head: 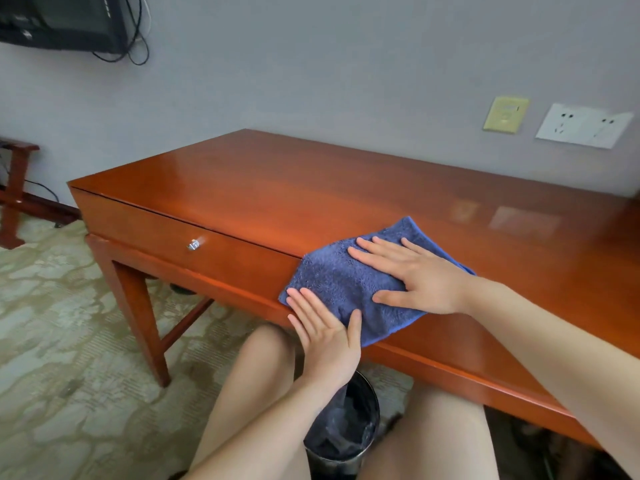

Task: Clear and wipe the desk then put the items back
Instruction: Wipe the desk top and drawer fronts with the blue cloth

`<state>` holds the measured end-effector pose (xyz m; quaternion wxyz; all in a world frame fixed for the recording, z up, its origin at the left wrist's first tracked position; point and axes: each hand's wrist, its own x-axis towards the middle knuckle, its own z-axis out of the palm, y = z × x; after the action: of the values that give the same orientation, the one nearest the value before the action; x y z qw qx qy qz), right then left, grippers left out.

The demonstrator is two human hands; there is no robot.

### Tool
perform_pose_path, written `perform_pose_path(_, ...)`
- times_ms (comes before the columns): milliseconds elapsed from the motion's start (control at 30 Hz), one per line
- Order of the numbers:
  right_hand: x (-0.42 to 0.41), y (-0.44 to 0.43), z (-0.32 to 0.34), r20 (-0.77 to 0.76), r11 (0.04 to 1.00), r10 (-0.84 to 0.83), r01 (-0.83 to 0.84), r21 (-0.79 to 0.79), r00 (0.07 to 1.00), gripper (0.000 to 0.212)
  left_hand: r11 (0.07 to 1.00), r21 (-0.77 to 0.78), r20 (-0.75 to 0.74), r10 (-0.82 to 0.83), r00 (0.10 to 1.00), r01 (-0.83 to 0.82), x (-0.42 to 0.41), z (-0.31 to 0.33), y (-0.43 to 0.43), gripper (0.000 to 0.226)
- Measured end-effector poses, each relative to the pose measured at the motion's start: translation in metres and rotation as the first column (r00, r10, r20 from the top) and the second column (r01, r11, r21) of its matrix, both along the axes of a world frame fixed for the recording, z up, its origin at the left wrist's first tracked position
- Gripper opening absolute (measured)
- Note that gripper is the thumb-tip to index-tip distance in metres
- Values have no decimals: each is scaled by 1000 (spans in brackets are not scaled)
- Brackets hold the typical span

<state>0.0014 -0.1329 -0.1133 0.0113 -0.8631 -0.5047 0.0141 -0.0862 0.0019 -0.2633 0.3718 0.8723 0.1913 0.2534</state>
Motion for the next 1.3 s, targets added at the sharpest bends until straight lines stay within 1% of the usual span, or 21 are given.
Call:
perform_pose_path(67,-4,-12,-1,24,1000,-22,22,-3,999,72,999,36,9,-9,1000,9,0,-4,-8,84)
perform_pose_path(133,-10,-23,-2,34,999,-43,43,-10,998,72,999,39,-19,-23,1000,24,-1,-5,-15,85)
perform_pose_path(200,-16,-32,-1,49,998,-59,60,-8,997,72,998,67,-16,1,1000,0,-2,-3,-22,88)
perform_pose_path(300,-27,-44,-1,102,995,-98,99,-2,990,72,987,160,3,0,1000,0,-4,-4,-28,90)
perform_pose_path(367,-37,-52,-6,192,991,-132,133,6,973,70,970,241,-8,-35,999,36,-8,-9,-27,91)
perform_pose_path(400,-42,-54,-11,277,990,-143,138,38,950,68,956,289,-24,-52,998,57,-11,-11,-24,93)
perform_pose_path(500,-57,-59,-32,507,975,-213,146,169,835,64,889,438,-92,-101,991,132,-19,-19,-15,92)
perform_pose_path(567,-65,-63,-52,592,954,-267,123,273,760,63,830,523,-129,-145,981,192,-26,-27,-8,88)
perform_pose_path(633,-76,-70,-72,659,937,-302,85,340,689,62,764,601,-154,-176,972,234,-32,-33,2,84)
perform_pose_path(667,-80,-76,-84,668,935,-307,84,344,678,65,731,636,-159,-188,969,247,-36,-34,6,81)
perform_pose_path(733,-88,-91,-116,628,942,-306,133,308,716,71,660,704,-130,-244,961,263,-45,-37,14,72)
perform_pose_path(800,-97,-103,-151,518,936,-337,224,270,786,74,593,762,-64,-332,941,261,-48,-42,19,61)
perform_pose_path(867,-107,-111,-171,434,920,-382,289,266,816,69,573,789,38,-408,912,223,-45,-44,22,51)
perform_pose_path(900,-109,-114,-174,433,913,-395,295,282,810,64,576,790,82,-438,895,209,-42,-41,22,48)
perform_pose_path(967,-112,-114,-171,466,904,-412,287,317,783,57,546,811,94,-479,873,212,-33,-35,23,58)
perform_pose_path(1033,-111,-117,-166,511,904,-415,277,327,753,52,465,856,43,-501,864,227,-25,-32,23,69)
perform_pose_path(1067,-109,-121,-166,529,903,-420,278,329,738,48,423,879,37,-516,856,217,-20,-34,21,69)
perform_pose_path(1167,-104,-144,-167,566,890,-450,301,341,691,40,348,926,86,-567,819,144,-7,-41,6,53)
perform_pose_path(1233,-105,-164,-167,597,880,-474,332,340,647,41,342,933,130,-604,786,108,-2,-41,-12,32)
perform_pose_path(1267,-106,-174,-167,612,872,-490,345,349,620,41,356,927,137,-614,777,118,-1,-38,-23,28)
perform_pose_path(1300,-107,-185,-168,620,861,-508,354,365,598,40,365,922,142,-624,768,127,0,-36,-35,32)
